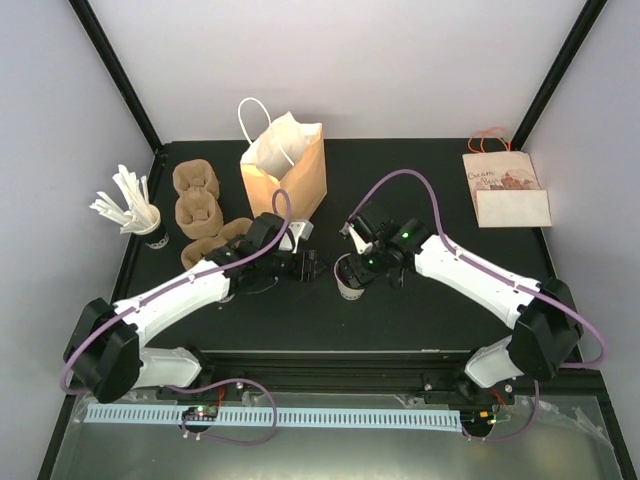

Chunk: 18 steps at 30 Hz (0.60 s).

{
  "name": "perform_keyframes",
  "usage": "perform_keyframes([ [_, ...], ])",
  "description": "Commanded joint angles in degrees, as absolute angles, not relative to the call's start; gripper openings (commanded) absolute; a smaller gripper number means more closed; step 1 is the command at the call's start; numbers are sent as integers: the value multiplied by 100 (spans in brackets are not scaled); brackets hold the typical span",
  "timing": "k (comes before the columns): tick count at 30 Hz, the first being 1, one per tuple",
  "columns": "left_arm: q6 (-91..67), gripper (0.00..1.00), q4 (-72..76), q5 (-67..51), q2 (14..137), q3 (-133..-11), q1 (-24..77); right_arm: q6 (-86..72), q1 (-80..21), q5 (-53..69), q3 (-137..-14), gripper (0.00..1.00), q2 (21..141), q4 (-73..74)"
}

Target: Pack the takeout coffee

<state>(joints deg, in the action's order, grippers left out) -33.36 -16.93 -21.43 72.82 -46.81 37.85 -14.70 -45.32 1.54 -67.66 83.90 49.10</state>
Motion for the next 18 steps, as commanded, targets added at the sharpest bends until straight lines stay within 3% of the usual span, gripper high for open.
perform_keyframes([
  [1, -3504, 51, -1275, -2514, 7463, -4618, 3702, -1367, -4604, 38, -6916, 81, 8438, 4937],
  [12, -3481, 50, -1209, -2722, 7668, -4581, 3693, -1347, -4705, -111, -7000, 88, 8529, 5094],
  [18, -3460, 50, -1219, -2706, 7656, -4563, 3692, -1362, -4727, -193, -7000, 84, 8544, 5130],
])
